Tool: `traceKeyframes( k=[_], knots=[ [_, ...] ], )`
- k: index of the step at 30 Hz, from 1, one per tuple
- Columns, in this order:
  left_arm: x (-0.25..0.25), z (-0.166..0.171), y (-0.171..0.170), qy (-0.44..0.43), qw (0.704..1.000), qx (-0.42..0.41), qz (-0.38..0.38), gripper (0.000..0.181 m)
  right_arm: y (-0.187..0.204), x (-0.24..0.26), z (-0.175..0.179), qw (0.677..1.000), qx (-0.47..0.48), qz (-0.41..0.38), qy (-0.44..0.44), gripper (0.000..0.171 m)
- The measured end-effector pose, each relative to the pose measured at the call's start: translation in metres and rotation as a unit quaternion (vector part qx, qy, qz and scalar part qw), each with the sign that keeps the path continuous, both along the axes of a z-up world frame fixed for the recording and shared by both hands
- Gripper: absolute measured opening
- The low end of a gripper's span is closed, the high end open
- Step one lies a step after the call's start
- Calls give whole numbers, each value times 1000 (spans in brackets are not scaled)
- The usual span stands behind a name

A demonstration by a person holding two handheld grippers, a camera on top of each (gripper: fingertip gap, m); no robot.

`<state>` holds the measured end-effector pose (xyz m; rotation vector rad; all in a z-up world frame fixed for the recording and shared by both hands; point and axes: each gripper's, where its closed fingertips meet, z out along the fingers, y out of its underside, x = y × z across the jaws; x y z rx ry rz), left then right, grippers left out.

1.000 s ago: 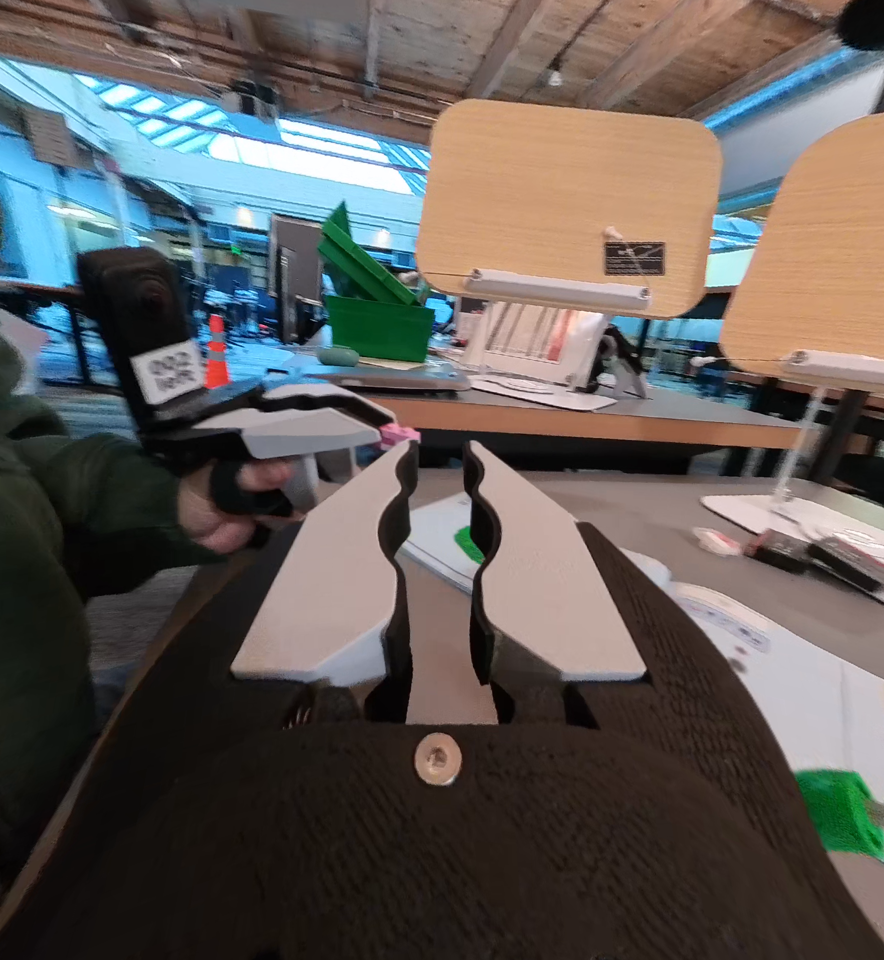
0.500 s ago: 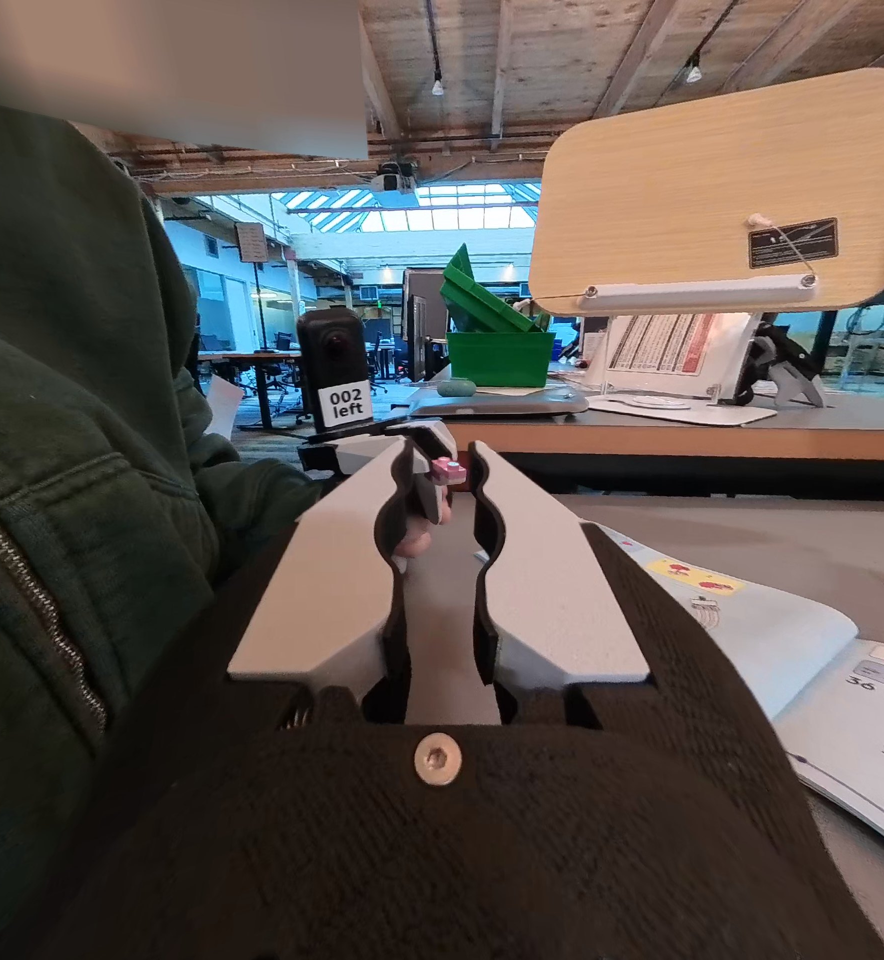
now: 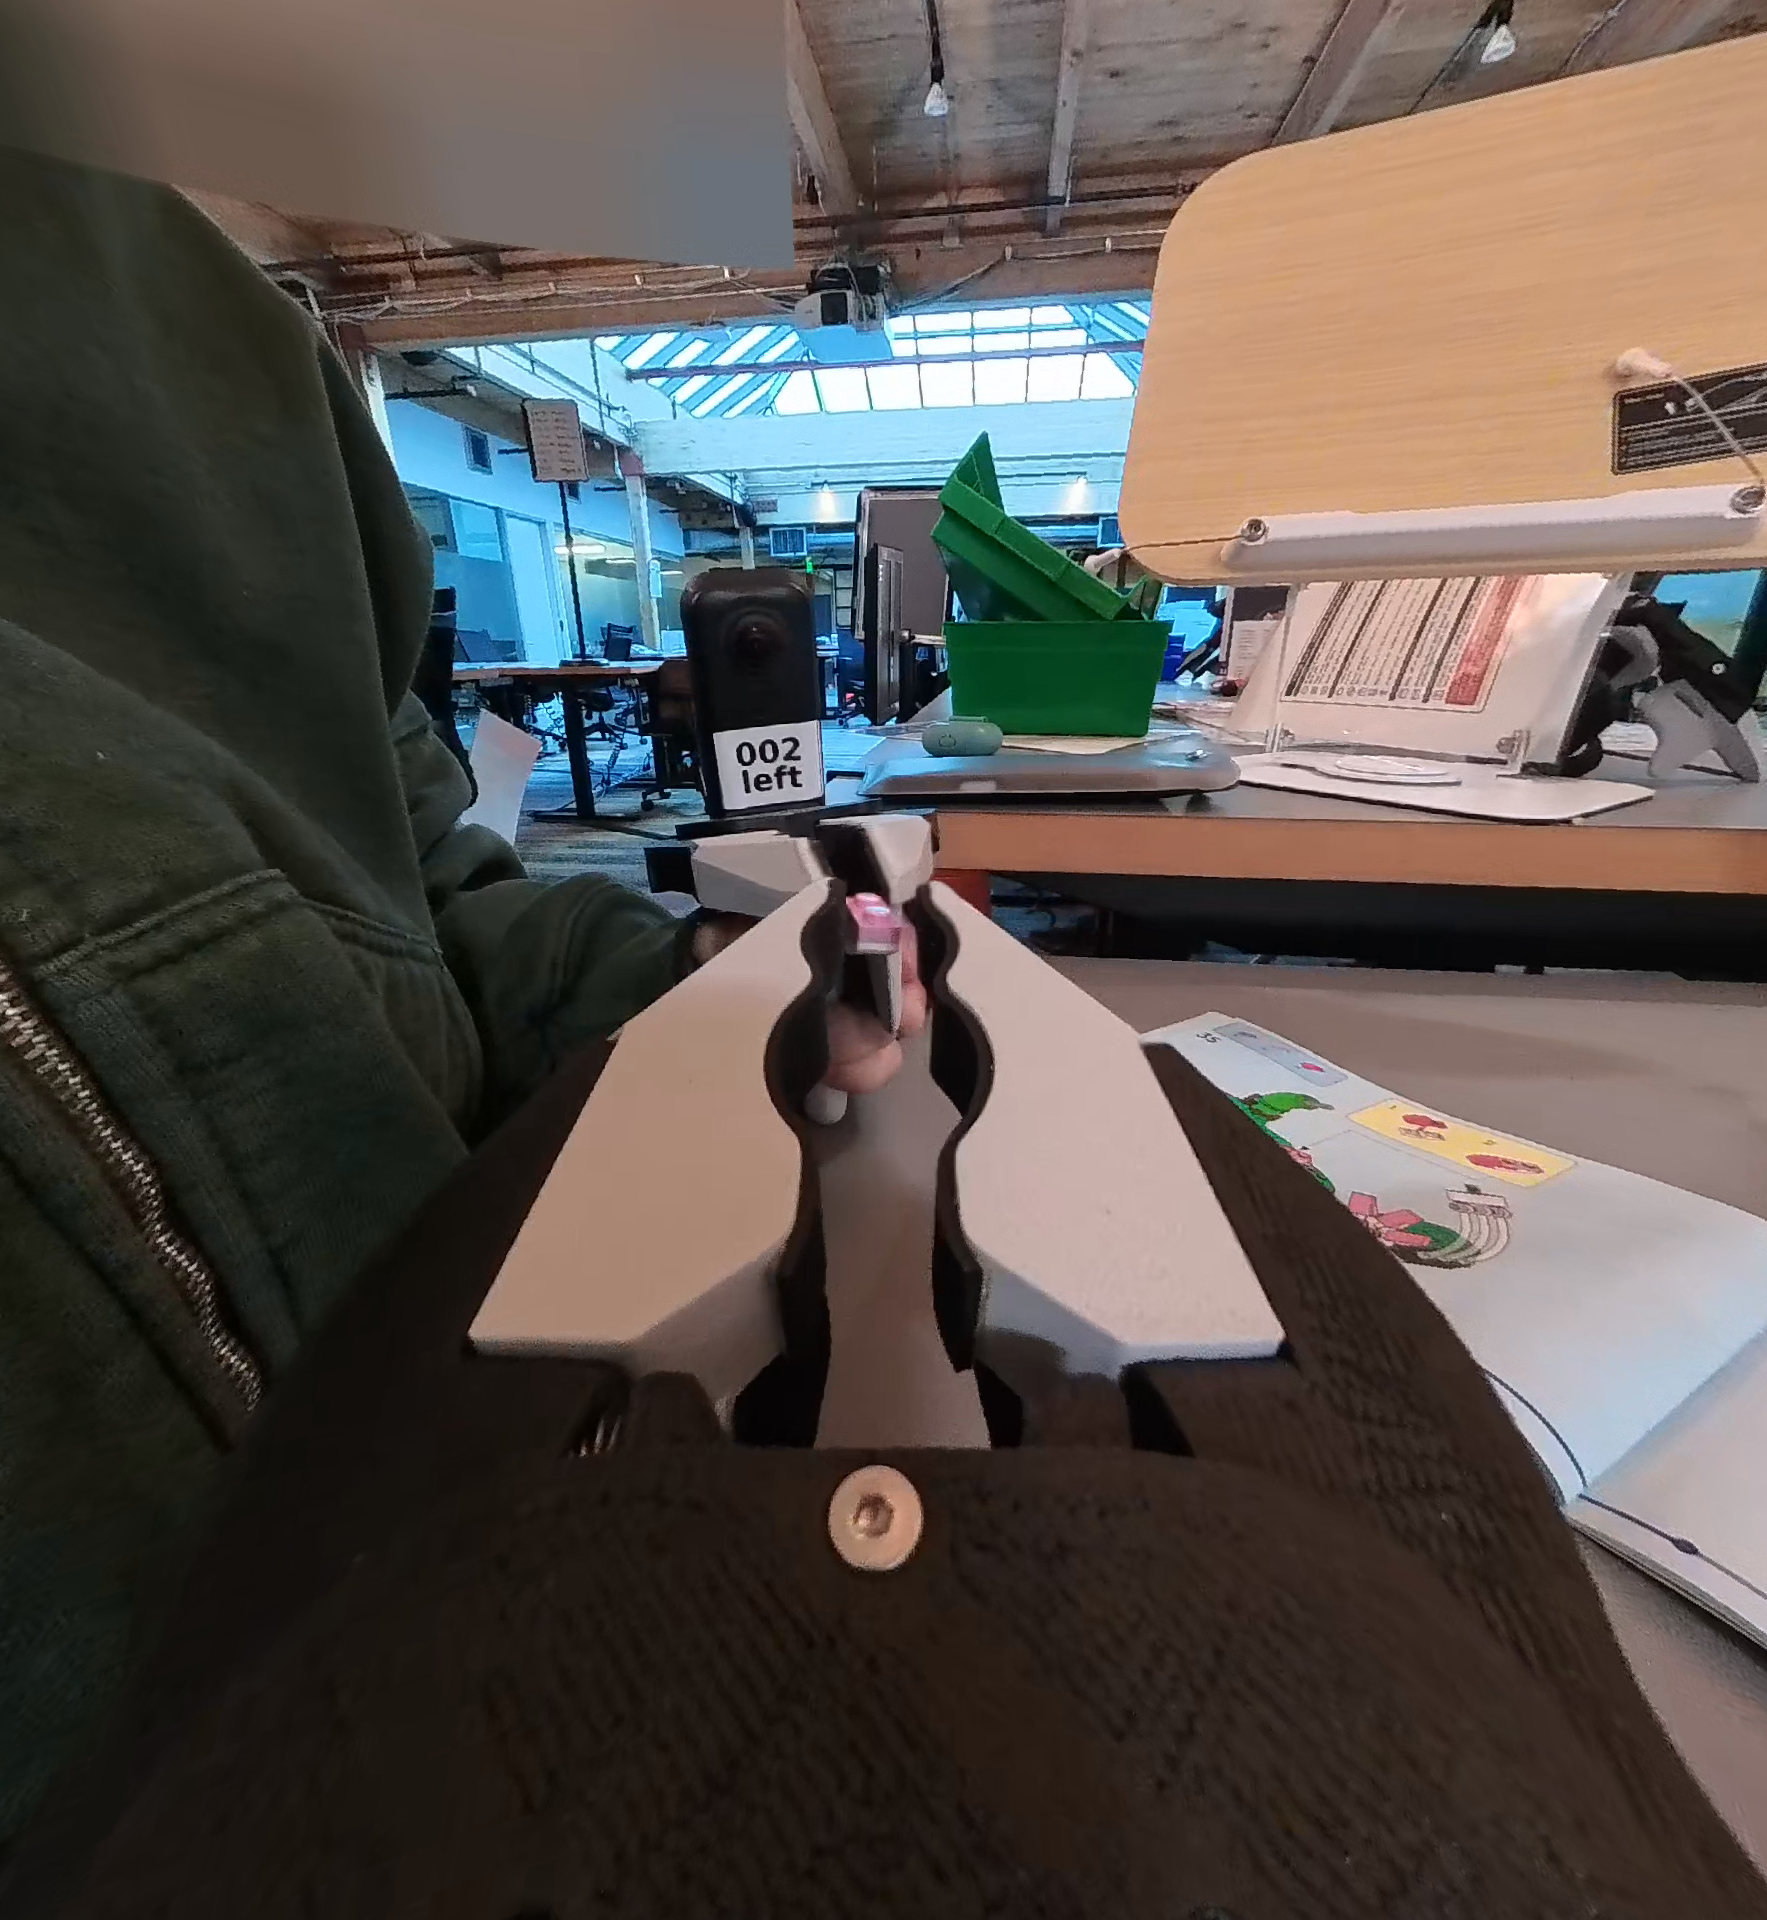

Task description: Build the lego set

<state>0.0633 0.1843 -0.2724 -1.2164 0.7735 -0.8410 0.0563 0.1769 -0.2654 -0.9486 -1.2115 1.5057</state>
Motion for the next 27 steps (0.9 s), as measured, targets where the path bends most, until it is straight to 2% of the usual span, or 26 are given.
traceKeyframes(
  k=[12,15,21,24,27],
  knots=[
    [-3,3,-1,-16,1000,2,-4,5,-4,-1,-1,1000,-10,13,-8,7],
    [-5,5,2,-21,1000,5,15,5,-1,-3,-1,1000,-9,3,-13,6],
    [-29,16,16,-68,991,31,107,25,27,-5,-6,996,-15,-83,-33,6],
    [-38,18,21,-69,986,44,145,24,47,-10,-19,984,-2,-151,-91,6],
    [-43,19,23,-70,982,52,168,20,52,-16,-40,967,43,-187,-169,6]
  ],
)
